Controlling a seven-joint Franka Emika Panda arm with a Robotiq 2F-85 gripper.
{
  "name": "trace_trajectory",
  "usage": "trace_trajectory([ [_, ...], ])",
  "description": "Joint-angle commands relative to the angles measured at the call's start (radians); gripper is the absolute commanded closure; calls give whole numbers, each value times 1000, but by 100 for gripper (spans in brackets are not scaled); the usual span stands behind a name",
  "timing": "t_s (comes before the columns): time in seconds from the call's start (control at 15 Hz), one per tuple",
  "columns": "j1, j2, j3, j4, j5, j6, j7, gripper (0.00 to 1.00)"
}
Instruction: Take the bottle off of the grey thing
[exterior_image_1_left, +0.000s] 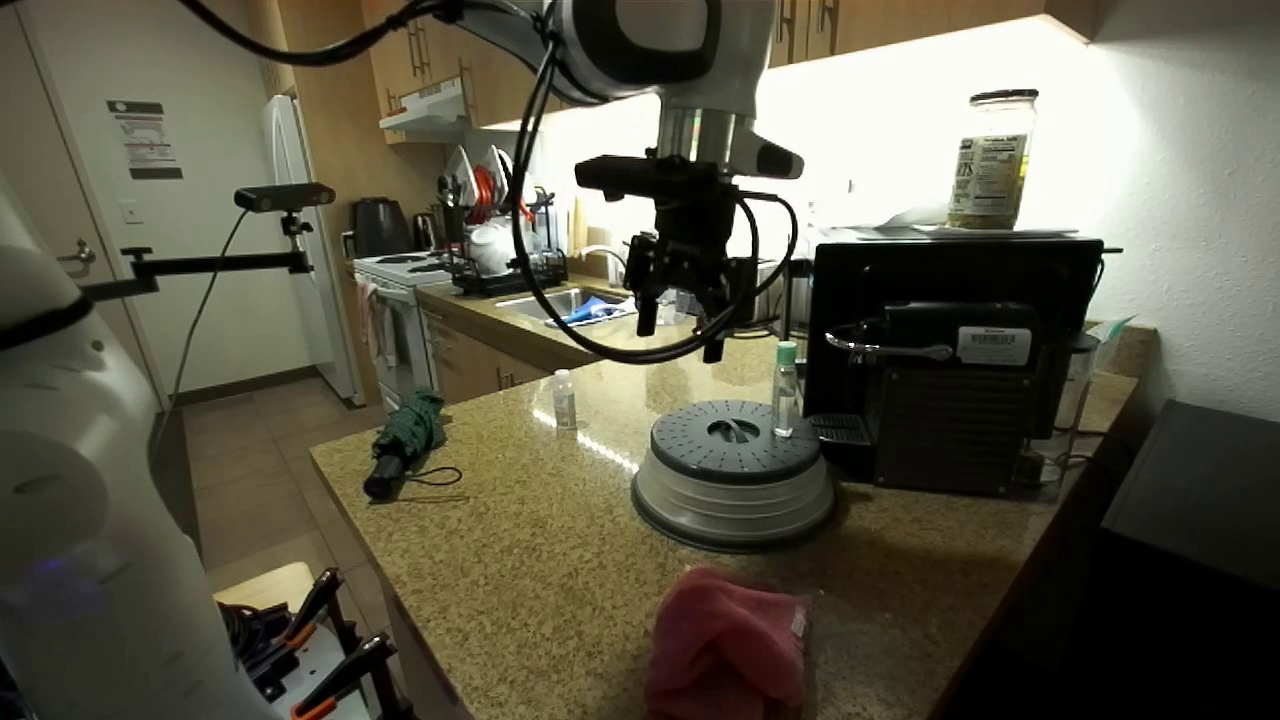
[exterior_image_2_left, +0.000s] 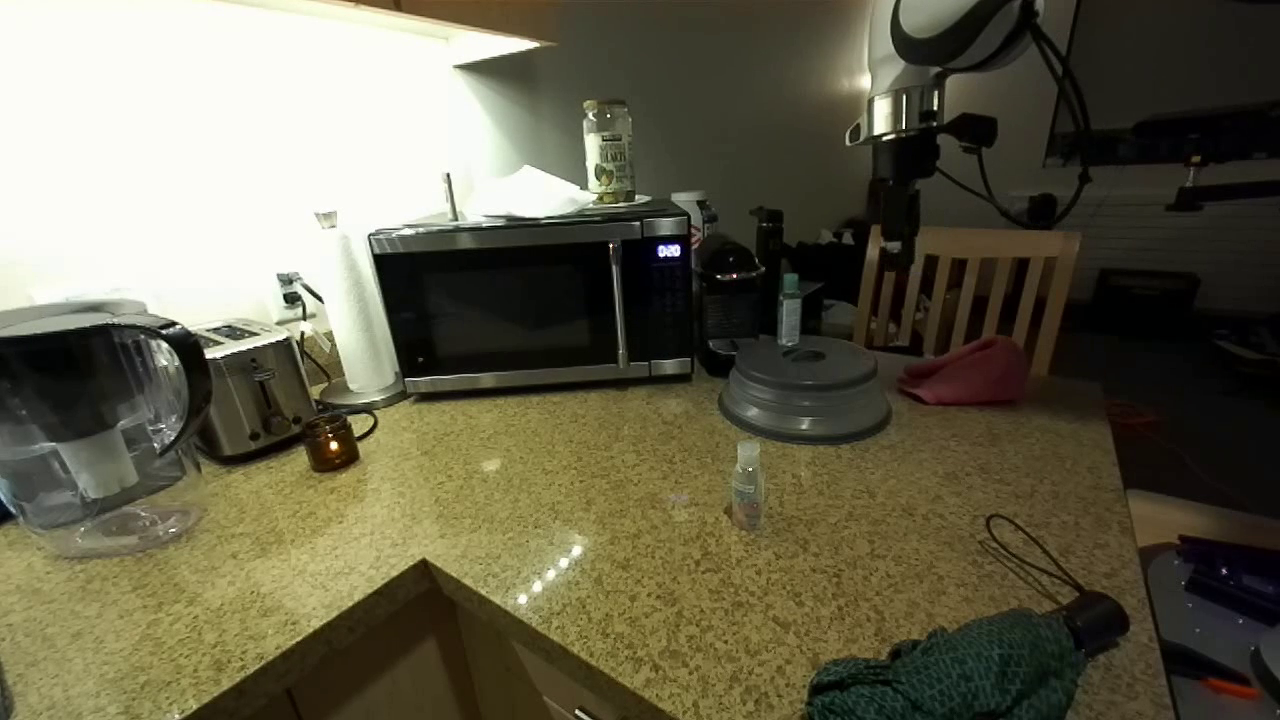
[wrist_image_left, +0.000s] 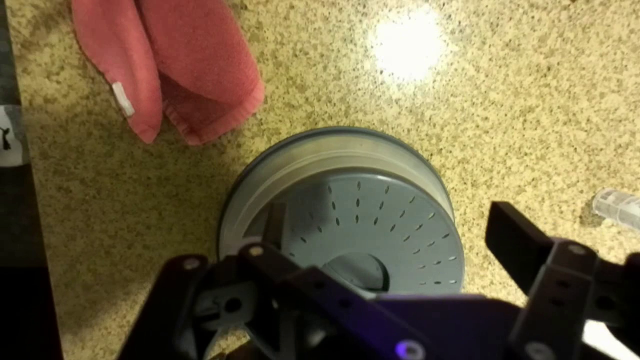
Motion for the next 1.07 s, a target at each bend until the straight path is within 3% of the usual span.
trace_trajectory([
  [0.0,-18,127,31,156,56,-36,-4,0],
  [0.53,-42,312,77,389,31,-31,5,0],
  [1.0,-71,404,89,491,18,-34,39,0],
])
